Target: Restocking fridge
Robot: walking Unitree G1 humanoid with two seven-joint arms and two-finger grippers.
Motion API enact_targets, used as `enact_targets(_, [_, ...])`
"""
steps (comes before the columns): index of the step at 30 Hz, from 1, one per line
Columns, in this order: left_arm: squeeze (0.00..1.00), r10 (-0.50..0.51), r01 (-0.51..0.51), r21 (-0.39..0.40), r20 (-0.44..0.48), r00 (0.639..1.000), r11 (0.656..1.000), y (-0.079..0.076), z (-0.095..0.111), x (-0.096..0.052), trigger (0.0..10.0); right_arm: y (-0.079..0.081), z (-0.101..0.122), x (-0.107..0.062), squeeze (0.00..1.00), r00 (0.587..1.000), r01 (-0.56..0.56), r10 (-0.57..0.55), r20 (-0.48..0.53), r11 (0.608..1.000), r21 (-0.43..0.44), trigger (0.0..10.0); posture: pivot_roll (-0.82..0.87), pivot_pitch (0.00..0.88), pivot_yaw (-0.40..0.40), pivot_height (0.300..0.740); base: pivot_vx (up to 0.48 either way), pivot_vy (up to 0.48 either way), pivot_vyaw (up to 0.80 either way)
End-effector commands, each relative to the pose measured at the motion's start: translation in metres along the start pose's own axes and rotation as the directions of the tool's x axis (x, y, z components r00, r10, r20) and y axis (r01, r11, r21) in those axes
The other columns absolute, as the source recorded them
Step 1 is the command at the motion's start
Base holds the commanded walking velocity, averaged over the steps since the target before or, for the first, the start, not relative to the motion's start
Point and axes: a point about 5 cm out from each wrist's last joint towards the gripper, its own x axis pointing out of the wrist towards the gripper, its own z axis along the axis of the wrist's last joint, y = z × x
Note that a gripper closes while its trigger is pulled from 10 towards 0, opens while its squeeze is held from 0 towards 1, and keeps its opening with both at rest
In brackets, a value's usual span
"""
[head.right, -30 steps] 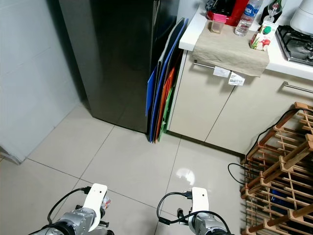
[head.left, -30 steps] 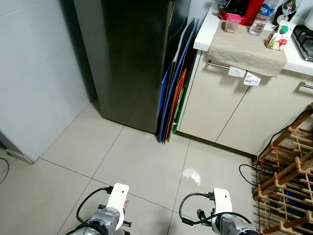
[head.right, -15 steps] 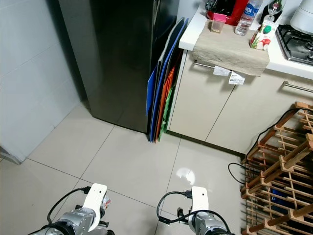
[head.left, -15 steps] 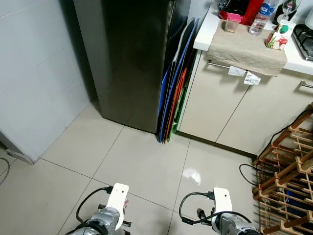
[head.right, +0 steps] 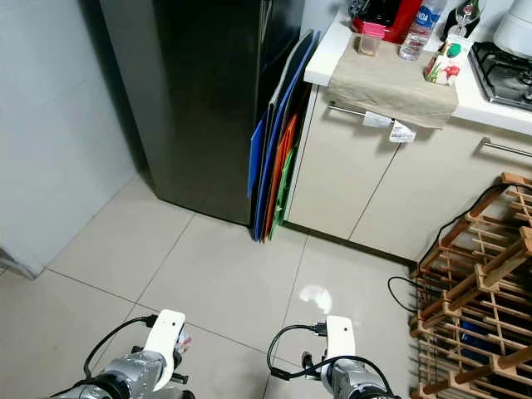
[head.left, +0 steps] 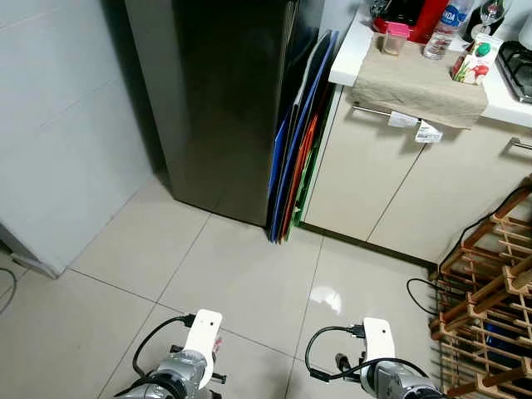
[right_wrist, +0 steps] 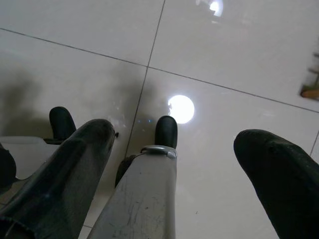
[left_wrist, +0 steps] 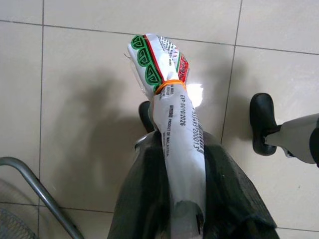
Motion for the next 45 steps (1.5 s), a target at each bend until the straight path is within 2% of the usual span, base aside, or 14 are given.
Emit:
enact_targets(1, [0.0, -0.011, 0.01, 0.037, 0.016, 1.0, 0.999, -0.0034, 0.0061, -0.0002, 10.0, -0.0022, 0.0079, -0.0004, 0.15, 1.0, 0.004, -0.004, 0.015, 1.0, -0.02, 10.0, -0.05, 0.0, -0.022, 0.74, 0.0, 0.0, 0.0])
enact_targets(45, [0.0, -0.017, 0.015, 0.066, 0.019, 1.0, 0.998, -0.0046, 0.0056, -0.0001, 10.0, -0.0025, 0.0108, -0.0006, 0.15, 1.0, 0.0, 0.001, 0.02, 0.999, -0.053, 10.0, -0.05, 0.0, -0.03, 0.74, 0.0, 0.0, 0.0])
